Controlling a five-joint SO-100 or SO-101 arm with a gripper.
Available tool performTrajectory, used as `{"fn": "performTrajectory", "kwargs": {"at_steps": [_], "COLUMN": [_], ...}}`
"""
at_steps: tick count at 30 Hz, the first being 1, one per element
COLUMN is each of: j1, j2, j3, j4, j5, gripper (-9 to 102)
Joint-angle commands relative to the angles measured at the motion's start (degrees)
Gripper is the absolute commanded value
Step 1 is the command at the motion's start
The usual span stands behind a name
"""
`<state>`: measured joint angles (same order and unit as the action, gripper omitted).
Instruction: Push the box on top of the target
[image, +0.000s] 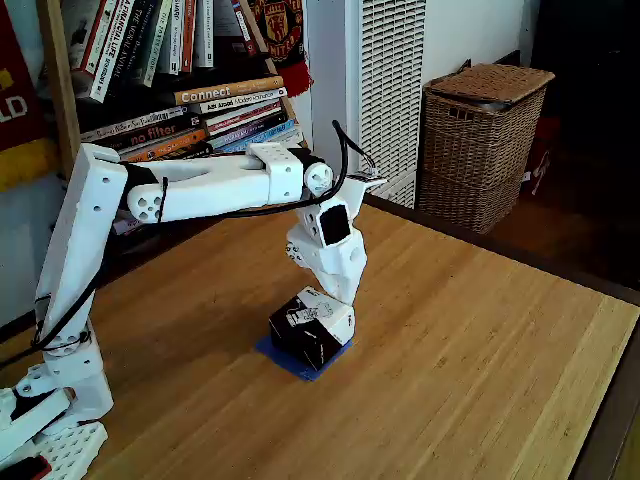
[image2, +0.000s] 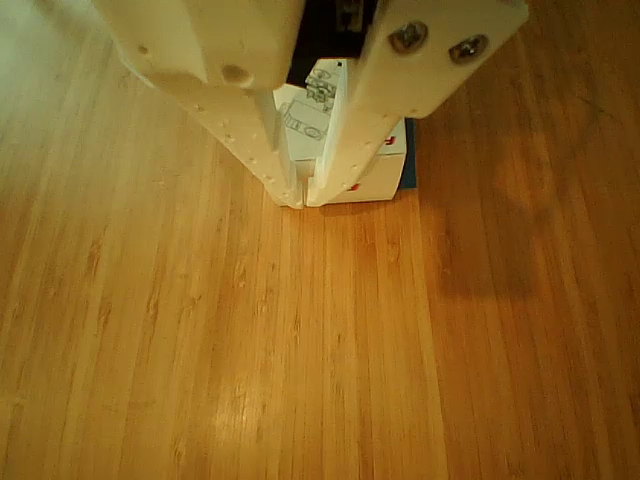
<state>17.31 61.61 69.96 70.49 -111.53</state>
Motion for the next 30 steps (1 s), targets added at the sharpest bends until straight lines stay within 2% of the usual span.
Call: {"fn": "performTrajectory", "kwargs": {"at_steps": [1,25,30], "j1": [0.4,-0.7,-0.6], "j2": [3.8,4.5,3.6], "j3": [0.0,2.7,0.0], "j4": [0.4,0.6,0.4], "j5": [-0.7,-1.0,2.9], "gripper": [0,0,0]}}
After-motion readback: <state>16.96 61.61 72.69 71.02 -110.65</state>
